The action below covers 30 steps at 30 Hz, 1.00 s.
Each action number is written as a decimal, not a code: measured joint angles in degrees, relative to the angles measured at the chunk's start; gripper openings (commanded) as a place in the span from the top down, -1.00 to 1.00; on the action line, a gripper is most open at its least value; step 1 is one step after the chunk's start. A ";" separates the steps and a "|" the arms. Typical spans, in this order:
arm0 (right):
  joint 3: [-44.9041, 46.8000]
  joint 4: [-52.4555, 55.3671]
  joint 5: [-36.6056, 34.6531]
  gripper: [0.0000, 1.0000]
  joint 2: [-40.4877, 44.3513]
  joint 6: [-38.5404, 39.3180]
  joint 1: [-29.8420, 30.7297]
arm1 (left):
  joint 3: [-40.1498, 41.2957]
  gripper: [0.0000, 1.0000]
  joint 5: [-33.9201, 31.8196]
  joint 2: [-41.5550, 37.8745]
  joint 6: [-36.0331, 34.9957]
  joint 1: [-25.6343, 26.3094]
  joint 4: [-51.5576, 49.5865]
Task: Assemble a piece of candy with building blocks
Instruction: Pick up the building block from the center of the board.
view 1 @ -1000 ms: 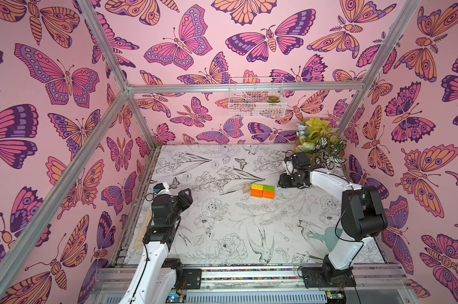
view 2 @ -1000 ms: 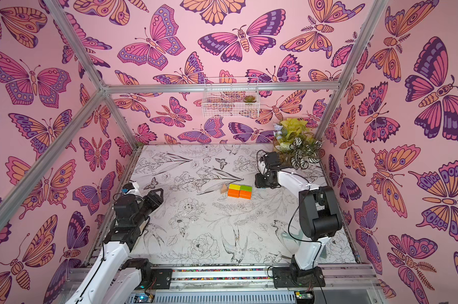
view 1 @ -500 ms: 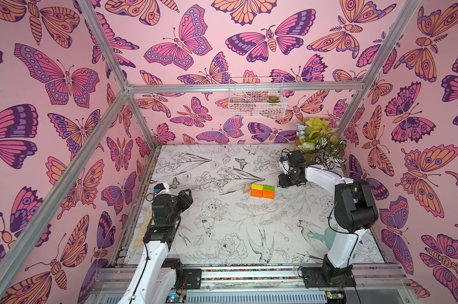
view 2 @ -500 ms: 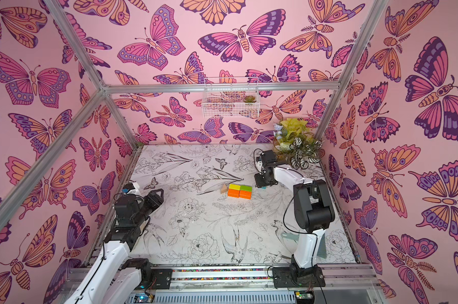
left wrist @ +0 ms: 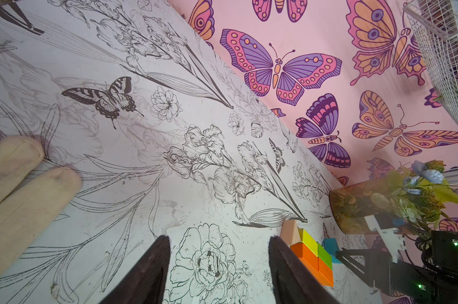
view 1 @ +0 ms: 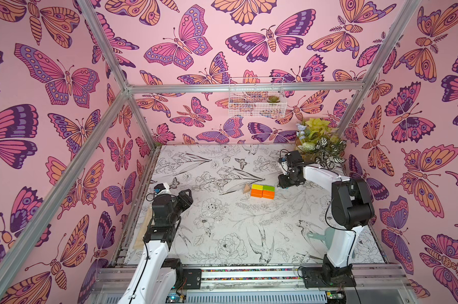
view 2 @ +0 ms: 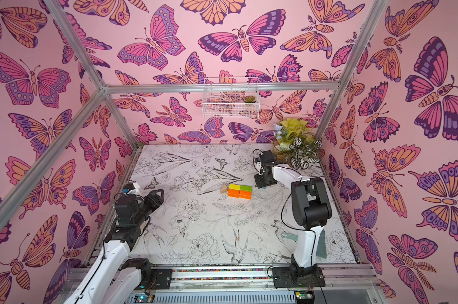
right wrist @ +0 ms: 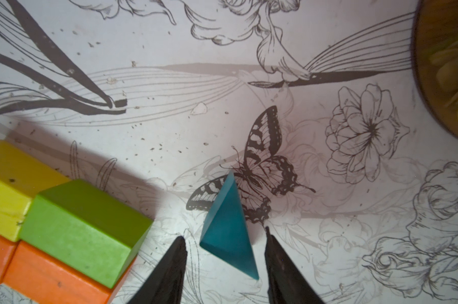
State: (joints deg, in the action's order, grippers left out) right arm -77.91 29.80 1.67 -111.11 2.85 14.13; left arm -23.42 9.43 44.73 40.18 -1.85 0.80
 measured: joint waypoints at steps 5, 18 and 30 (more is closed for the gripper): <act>-0.07 -0.02 0.02 0.05 -0.48 0.00 0.02 | 0.00 -0.26 0.00 0.02 0.00 0.00 -0.02; -0.11 -0.24 -0.83 0.16 -0.72 -0.04 0.92 | 0.00 -0.26 0.00 0.39 0.44 0.00 0.00; -0.37 -0.22 -2.62 0.25 -1.62 -0.15 1.09 | 0.00 -0.26 0.00 0.39 0.79 0.00 -0.02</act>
State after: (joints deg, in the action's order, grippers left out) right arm -78.28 29.58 -0.95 -112.73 2.70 15.22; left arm -23.42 9.43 45.12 40.97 -1.85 0.78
